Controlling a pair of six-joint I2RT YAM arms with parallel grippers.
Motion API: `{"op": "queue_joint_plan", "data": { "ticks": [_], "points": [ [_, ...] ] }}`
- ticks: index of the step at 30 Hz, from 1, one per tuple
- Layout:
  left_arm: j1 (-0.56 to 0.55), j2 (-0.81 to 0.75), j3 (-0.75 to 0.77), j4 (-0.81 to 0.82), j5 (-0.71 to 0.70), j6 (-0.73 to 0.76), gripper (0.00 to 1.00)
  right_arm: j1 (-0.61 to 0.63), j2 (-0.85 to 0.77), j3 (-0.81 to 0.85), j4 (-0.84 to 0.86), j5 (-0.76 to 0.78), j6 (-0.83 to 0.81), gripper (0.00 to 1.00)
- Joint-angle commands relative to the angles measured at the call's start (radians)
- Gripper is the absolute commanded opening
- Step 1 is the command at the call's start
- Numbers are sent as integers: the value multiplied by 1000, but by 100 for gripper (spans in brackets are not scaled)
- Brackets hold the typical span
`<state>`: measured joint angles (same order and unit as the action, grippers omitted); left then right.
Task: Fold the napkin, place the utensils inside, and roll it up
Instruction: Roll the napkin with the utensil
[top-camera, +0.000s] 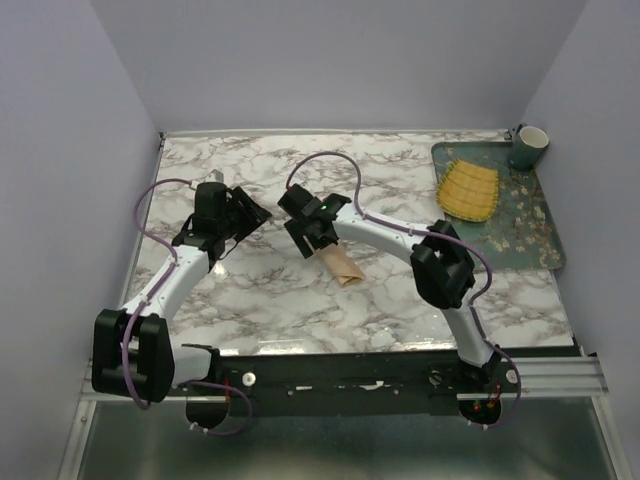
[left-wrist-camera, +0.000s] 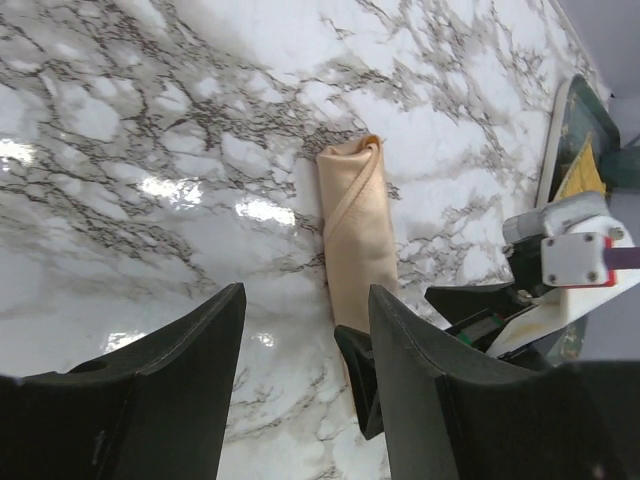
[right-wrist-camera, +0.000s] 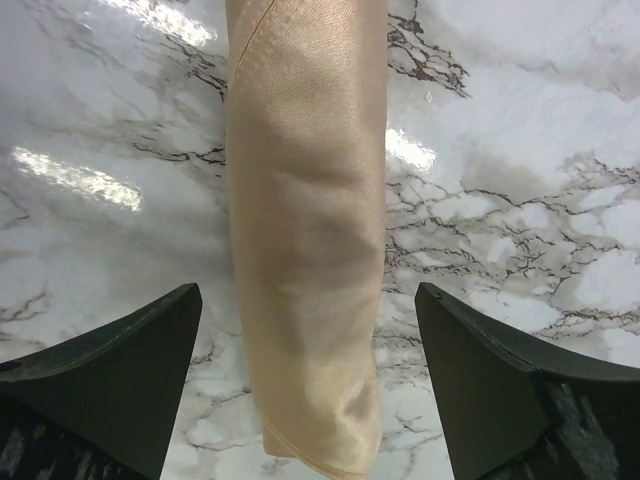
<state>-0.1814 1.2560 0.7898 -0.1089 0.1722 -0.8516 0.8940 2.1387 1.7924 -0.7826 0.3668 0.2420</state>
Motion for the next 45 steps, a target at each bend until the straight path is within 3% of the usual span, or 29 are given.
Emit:
{"op": "queue_joint_plan", "data": {
  "ticks": [1,17,27,37,45],
  "points": [
    [33,-44,-7,-63,-34,29,61,34,87,79,-112,172,36,95],
    [85,-64,2,-66,-23,49,64,85,174,144,-142,205,51,81],
    [88,-60,2,-52,-10,46,64,91,225,174,-150,228,43,79],
    [95,-61,-6,-51,6,49,64,88,228,105,-116,288,20,72],
    [102,-58,-9,-40,26,48,64,71,221,81,-83,216,0,66]
  ]
}}
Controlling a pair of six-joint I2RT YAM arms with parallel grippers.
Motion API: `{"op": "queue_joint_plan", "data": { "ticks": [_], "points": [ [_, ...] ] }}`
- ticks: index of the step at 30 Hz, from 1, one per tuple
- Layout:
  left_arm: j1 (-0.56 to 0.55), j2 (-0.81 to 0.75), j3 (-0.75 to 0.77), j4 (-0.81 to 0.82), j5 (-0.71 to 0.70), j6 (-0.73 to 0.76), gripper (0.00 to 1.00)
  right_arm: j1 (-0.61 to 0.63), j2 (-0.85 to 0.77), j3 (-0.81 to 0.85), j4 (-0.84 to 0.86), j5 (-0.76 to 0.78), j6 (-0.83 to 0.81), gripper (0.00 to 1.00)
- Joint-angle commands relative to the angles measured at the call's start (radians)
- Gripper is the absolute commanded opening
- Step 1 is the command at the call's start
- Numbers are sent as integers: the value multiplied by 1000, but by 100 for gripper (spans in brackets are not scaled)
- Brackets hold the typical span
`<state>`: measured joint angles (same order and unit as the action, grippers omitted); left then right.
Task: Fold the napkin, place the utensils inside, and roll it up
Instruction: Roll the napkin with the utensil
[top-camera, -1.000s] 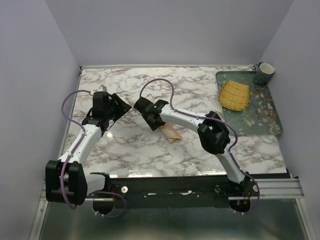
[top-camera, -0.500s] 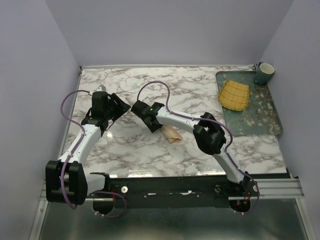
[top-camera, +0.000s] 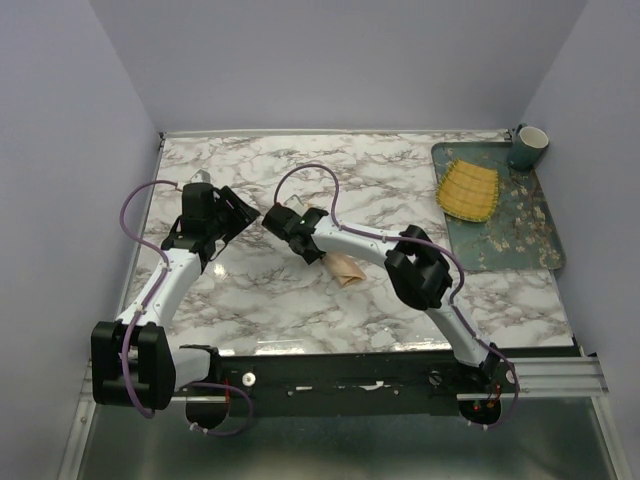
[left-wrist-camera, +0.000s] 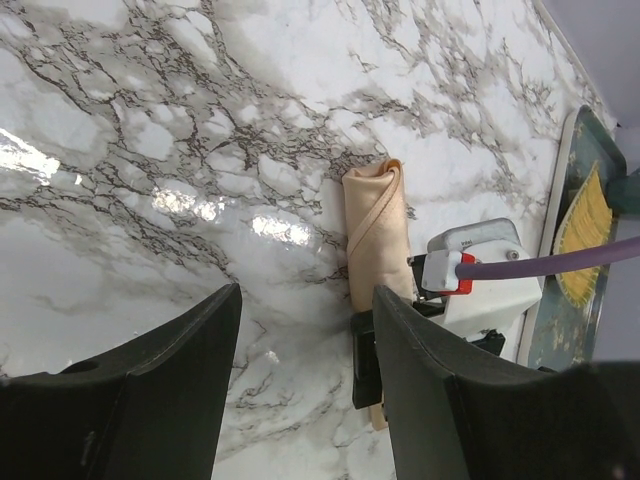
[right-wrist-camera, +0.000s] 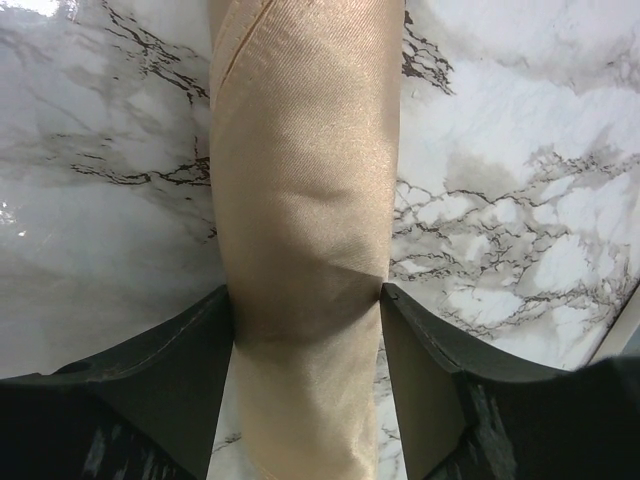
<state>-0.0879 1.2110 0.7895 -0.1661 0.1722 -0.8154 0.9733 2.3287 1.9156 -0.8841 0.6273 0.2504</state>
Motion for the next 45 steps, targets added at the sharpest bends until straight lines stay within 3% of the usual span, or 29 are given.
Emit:
{"op": "queue_joint_plan", "data": {
  "ticks": [1,4,5,14,17,28,33,38,41,45],
  "points": [
    [8,-10,-7,19,26,12,64,-10,29,-43,22,-54,-11,65],
    [10,-4,-10,20,30,12,64,-18,21,-47,34,-95,-23,57],
    [11,-4,-9,22,32,12,64,-19,17,-52,39,-112,-25,50],
    [13,24,-19,40,56,4,63,-53,-41,-113,106,-172,-57,39],
    [13,42,-19,50,76,4,63,-87,-78,-145,134,-254,-62,35],
    [-12,217,4,145,257,-8,60,-346,-212,-317,312,-905,-34,33],
    [-108,297,54,162,286,-25,59,-456,-192,-346,356,-1232,-31,34],
    [-213,453,152,215,328,-54,56,-564,-140,-356,389,-1461,-31,35],
    [-269,561,224,235,342,-80,49,-607,-105,-354,386,-1554,-49,38],
    [-308,640,284,252,329,-107,33,-642,-80,-348,373,-1601,-77,39]
  ]
}}
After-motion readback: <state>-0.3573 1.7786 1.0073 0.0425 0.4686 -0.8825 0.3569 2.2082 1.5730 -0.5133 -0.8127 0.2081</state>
